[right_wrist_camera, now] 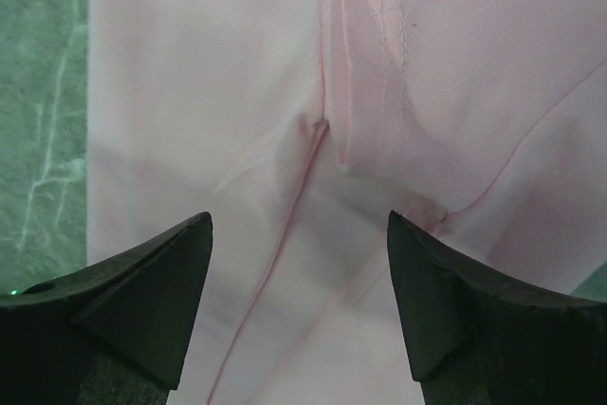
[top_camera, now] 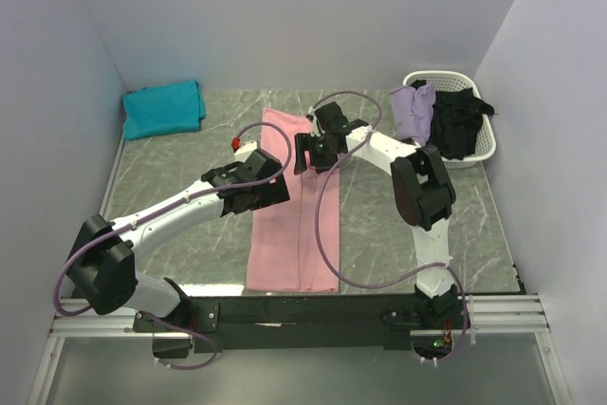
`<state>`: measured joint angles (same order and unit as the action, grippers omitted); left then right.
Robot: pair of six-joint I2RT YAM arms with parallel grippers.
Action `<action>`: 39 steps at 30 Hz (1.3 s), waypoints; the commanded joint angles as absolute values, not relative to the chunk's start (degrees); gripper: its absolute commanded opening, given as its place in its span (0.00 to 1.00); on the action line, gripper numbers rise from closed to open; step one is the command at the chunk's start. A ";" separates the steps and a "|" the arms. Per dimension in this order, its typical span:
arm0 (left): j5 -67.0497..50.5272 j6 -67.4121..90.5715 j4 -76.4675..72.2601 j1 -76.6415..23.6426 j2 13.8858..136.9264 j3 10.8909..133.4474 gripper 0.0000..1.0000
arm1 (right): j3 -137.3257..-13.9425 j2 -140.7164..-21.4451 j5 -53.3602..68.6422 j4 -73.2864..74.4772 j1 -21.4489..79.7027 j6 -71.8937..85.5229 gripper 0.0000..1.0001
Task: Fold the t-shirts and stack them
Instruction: Fold the tshirt
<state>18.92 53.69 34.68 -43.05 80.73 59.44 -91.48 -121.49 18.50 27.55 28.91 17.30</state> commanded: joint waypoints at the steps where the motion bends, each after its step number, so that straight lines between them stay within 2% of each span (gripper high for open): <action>1: 19.42 53.17 33.22 -42.89 78.93 58.98 0.99 | -93.16 -114.61 16.79 26.89 29.44 17.32 0.81; 14: 19.86 53.17 33.48 -42.10 78.58 58.45 0.99 | -106.44 -125.42 16.88 31.38 29.44 16.52 0.81; 34: 18.81 53.35 32.87 -41.04 78.58 57.66 1.00 | -94.75 -125.07 19.16 27.16 30.59 18.46 0.80; 39: 19.25 52.65 32.61 -40.96 78.14 58.01 0.99 | -92.29 -120.16 15.31 24.44 30.59 17.93 0.80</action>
